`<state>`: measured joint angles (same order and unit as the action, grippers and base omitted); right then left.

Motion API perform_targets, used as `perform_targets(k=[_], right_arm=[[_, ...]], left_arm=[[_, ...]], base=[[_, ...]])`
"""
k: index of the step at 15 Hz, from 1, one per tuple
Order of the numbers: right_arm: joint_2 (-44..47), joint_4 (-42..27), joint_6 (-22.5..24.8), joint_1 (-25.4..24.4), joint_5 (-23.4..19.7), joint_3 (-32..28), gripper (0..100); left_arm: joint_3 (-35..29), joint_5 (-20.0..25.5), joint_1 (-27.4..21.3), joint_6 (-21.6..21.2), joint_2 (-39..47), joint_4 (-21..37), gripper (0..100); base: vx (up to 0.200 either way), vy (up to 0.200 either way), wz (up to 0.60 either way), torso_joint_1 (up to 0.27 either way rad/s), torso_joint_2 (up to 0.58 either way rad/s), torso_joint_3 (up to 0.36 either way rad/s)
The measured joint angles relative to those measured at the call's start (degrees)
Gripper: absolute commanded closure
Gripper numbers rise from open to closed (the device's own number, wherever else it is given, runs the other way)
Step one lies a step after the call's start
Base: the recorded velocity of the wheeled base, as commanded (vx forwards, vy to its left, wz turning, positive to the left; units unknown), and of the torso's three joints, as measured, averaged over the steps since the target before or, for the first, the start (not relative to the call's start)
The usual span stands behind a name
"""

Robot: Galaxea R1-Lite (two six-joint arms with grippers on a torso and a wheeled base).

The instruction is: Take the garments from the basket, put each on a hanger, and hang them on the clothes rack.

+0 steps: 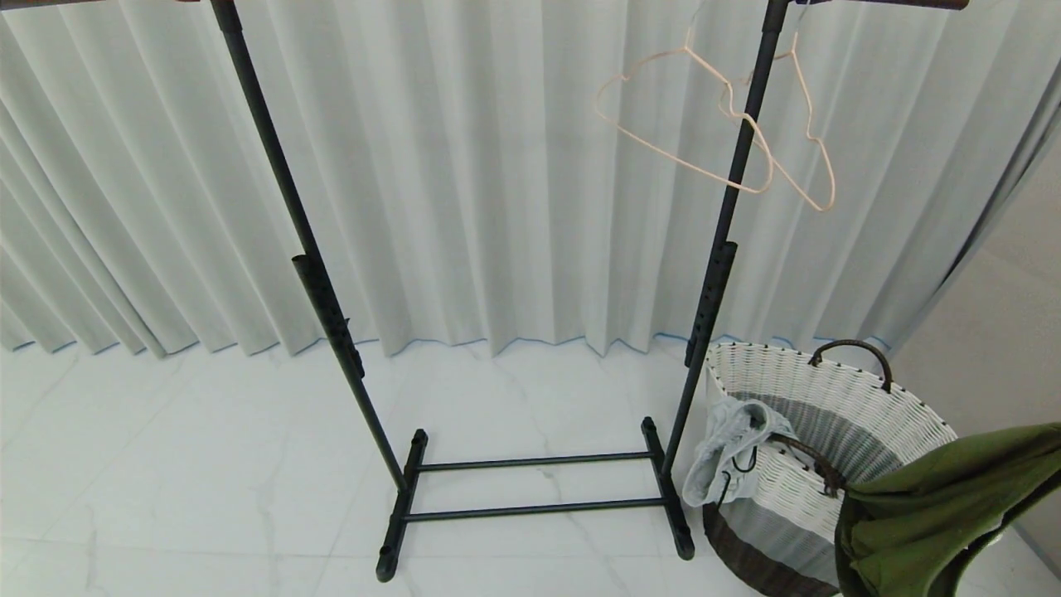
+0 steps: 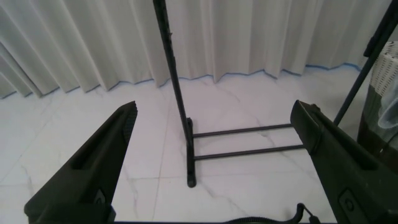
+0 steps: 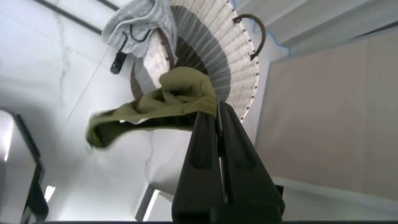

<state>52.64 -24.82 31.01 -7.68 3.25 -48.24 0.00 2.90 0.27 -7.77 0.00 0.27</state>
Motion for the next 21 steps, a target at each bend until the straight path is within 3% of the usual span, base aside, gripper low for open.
perform_targets(k=[5, 8, 12, 15, 18, 21], right_arm=[[1.0, -1.8, -3.4, -3.0, -4.5, -5.4, 100], [1.0, -1.8, -4.6, -5.4, -4.8, -7.3, 100], [2.5, -1.8, -11.0, -12.2, -4.8, -13.6, 100], [5.9, -1.7, -14.8, -17.8, -4.8, -21.0, 100], [9.8, -1.5, -18.6, -24.0, -4.8, -27.1, 100], [11.8, -1.5, -23.9, -29.6, -4.7, -28.1, 100]], left_arm=[[-0.1, -0.3, -0.1, 2.8, 0.0, -0.5, 0], [-4.9, 0.2, -1.3, 5.1, 3.0, -1.4, 0], [-16.4, 3.8, -5.2, 7.8, 18.6, -2.2, 0], [-23.5, 9.1, -14.0, 8.3, 30.8, -2.4, 0], [-31.1, 10.4, -20.3, 8.6, 43.1, -2.5, 0], [-38.6, 10.2, -23.3, 8.8, 55.7, -4.2, 0]], base=[[0.000, 0.000, 0.00, 0.000, 0.00, 0.000], [0.000, 0.000, 0.00, 0.000, 0.00, 0.000], [0.000, 0.000, 0.00, 0.000, 0.00, 0.000], [0.000, 0.000, 0.00, 0.000, 0.00, 0.000], [0.000, 0.000, 0.00, 0.000, 0.00, 0.000], [0.000, 0.000, 0.00, 0.000, 0.00, 0.000]])
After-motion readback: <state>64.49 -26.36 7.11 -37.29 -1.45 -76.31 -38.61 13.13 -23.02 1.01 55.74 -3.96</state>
